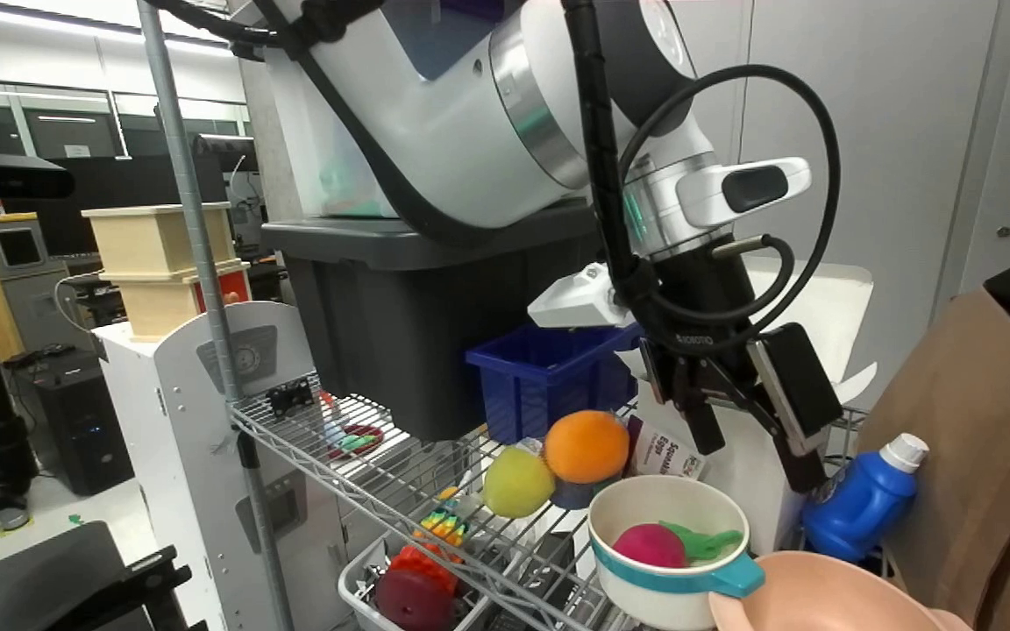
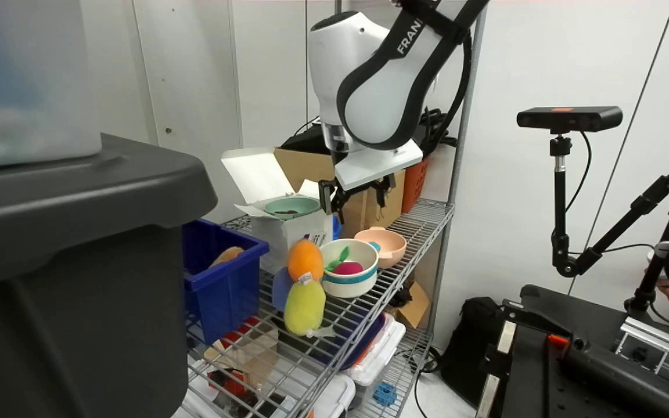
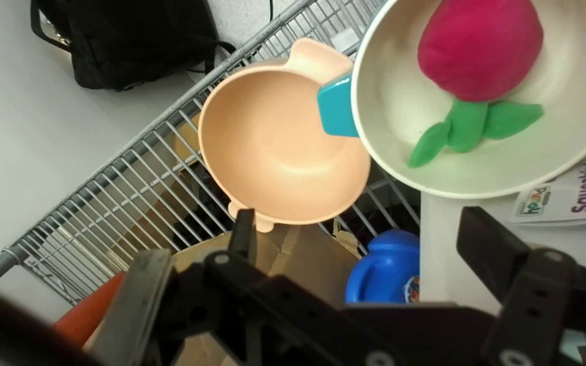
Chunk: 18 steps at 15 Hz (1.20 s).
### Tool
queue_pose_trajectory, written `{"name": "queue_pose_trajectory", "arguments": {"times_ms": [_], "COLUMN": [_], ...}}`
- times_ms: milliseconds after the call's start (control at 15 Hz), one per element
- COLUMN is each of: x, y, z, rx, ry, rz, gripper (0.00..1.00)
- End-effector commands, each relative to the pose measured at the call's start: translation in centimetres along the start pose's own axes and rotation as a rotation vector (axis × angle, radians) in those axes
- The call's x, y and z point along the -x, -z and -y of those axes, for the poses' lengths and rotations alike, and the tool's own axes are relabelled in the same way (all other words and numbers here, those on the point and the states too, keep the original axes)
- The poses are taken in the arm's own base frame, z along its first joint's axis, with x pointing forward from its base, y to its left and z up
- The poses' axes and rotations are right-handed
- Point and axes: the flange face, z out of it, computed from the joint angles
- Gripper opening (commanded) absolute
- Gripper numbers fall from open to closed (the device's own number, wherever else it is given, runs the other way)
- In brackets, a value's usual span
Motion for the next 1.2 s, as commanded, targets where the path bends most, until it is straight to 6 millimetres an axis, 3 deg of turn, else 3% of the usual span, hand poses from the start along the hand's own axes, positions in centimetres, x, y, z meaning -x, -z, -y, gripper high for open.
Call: {"name": "queue_pose_trajectory", "arguments": {"times_ms": [0,200,800,1133], "x": [0.4,1.0,5.9,5.7], "y": [1.2,1.7,1.6,2.4], "z": [0.1,0.4,3.0,4.1], "rx": [-0.014,-0.02,-0.024,-0.032], "ry": [0.025,0.044,0.126,0.137], "rz": [0.01,0.007,0.039,0.026], "gripper": [1.0,1.0,1.0,1.0]}}
